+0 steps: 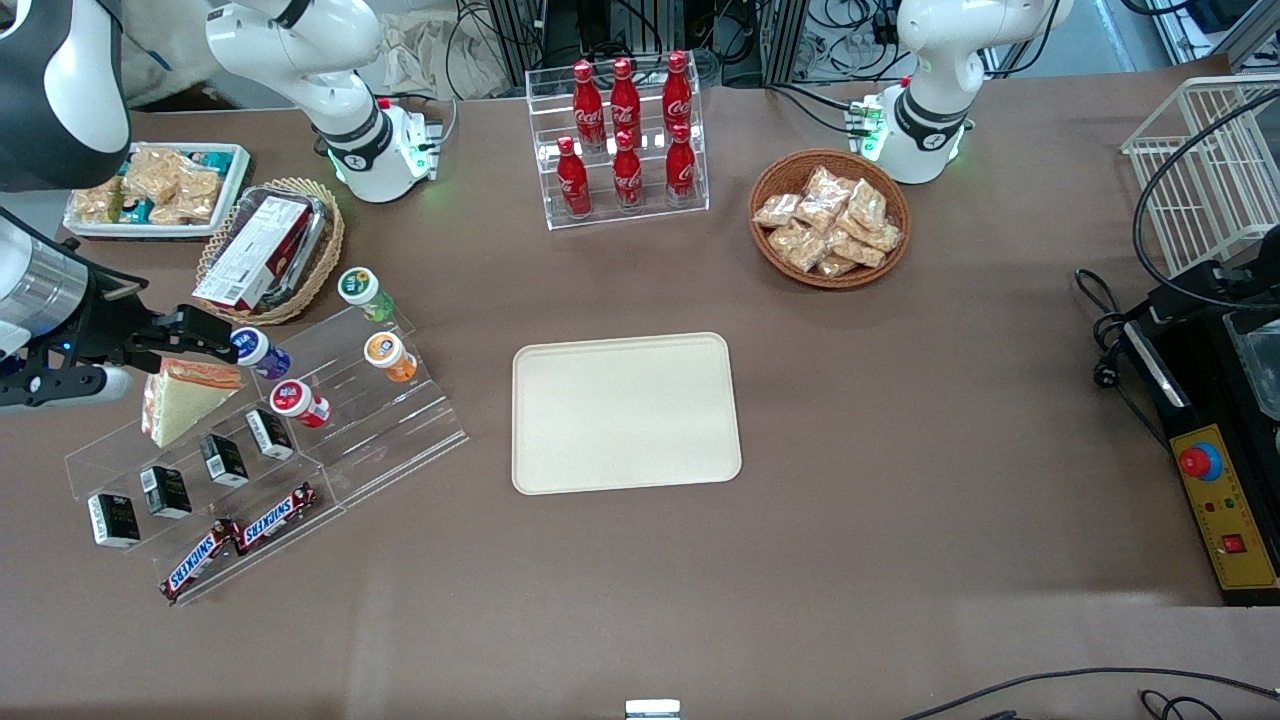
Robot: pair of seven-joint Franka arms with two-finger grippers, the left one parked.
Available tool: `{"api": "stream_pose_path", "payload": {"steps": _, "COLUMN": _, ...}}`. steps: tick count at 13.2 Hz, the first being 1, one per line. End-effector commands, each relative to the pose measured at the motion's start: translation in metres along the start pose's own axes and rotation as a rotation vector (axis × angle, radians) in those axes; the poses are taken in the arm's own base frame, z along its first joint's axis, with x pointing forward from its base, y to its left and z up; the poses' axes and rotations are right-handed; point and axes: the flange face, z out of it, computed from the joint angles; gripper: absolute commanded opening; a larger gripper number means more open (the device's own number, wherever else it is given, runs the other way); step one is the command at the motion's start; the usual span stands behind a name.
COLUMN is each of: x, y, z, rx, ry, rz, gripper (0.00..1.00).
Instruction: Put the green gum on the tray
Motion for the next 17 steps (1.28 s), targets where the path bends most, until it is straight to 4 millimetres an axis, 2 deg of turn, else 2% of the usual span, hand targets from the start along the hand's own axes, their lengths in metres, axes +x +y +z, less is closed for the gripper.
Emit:
{"api": "stream_pose_path", "payload": {"steps": 1, "x": -0.003, "y": -0.001, "z": -0.009, "rx": 0.015, "ry": 0.008, "rz": 0.000, "gripper": 0.98}}
{"api": "stream_pose_path", "payload": {"steps": 5, "x": -0.005, "y": -0.003, "z": -0.012, "rx": 0.015, "ry": 0.013, "rz": -0.008, "gripper": 0.98}}
{"api": "stream_pose_path", "payload": {"steps": 8, "x": -0.021, "y": -0.009, "z": -0.016, "rx": 0.015, "ry": -0.016, "rz": -0.012, "gripper": 0.98}}
{"api": "stream_pose_path", "payload": {"steps": 10, "x": -0.044, "y": -0.015, "z": -0.018, "rx": 0.018, "ry": -0.017, "rz": -0.021, "gripper": 0.98}}
{"api": "stream_pose_path", "payload": {"steps": 13, "x": -0.081, "y": -0.027, "z": -0.010, "rx": 0.021, "ry": -0.029, "rz": -0.030, "gripper": 0.98}}
{"api": "stream_pose_path", "payload": {"steps": 17, "x": -0.128, "y": -0.051, "z": 0.015, "rx": 0.008, "ry": -0.008, "rz": -0.020, "gripper": 0.98}}
